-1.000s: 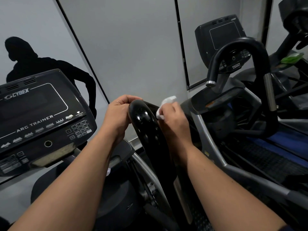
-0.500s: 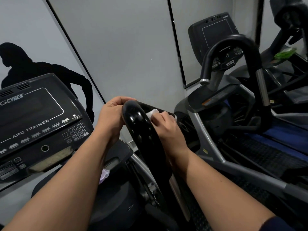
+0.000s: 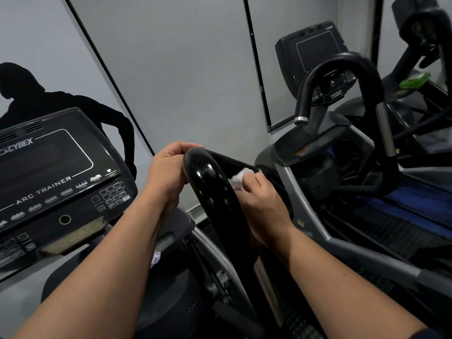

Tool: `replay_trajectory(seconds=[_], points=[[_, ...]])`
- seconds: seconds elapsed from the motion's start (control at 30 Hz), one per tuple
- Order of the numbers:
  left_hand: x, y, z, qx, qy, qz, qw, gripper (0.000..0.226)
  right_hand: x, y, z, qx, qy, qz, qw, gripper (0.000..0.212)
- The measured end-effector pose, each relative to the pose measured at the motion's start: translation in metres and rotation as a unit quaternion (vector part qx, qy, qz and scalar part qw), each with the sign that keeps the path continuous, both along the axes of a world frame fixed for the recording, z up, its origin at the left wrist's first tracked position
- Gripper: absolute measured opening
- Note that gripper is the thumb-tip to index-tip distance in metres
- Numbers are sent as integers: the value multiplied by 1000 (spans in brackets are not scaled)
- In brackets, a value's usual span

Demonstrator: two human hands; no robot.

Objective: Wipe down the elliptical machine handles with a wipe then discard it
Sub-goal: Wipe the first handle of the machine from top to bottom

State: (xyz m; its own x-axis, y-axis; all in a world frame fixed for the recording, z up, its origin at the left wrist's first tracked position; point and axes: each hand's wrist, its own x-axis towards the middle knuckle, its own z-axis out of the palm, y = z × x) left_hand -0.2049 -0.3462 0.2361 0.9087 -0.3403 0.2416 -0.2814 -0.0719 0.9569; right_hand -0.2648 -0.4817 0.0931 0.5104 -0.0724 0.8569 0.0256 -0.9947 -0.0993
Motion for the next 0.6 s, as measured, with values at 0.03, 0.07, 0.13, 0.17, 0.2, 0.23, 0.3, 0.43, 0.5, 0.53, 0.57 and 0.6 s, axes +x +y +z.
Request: replay_trajectory(seconds=[0.03,0.07,0.13,0.17,0.2,0.23,0.3,0.43,0.5,0.53,0.57,0.6], points=[[0,0,0,-2,0,0,1000,30,-3,-1,-1,6,-4,1,1000,23],[1,0,1,-5,1,0,1000,31,-4,3,2,25,-2,11,1000,21],[2,-1,0,-9,3,2,1000,33,-6,18,19,96,-5,73,993,18],[3,-1,0,-10,5,2,1000,33,-4,24,26,116,-23,98,988,24],[3,-1,0,-9,5,1,1000,33,-3,27,30,124,-38,117,985,26],[3,-1,0,-5,5,0,1000,33,-1,27,29,97,-37,111,988,23],[3,-1,0,1,3,-1,1000,32,0,17,14,35,-8,77,996,16],[4,-1,1,-1,3,-7,1000,29,-4,-5,-17,108,-35,-32,993,27],[5,0,0,-3,4,-6,1000,29,-5,-7,-18,192,-59,-20,979,19],[6,0,0,-4,4,-5,1000,28,-5,-8,-15,242,-62,11,968,22],[6,0,0,-4,4,-4,1000,27,-4,-7,-11,298,-62,37,952,25],[6,0,0,-5,4,-4,1000,27,-3,-7,-8,361,-65,52,929,24]])
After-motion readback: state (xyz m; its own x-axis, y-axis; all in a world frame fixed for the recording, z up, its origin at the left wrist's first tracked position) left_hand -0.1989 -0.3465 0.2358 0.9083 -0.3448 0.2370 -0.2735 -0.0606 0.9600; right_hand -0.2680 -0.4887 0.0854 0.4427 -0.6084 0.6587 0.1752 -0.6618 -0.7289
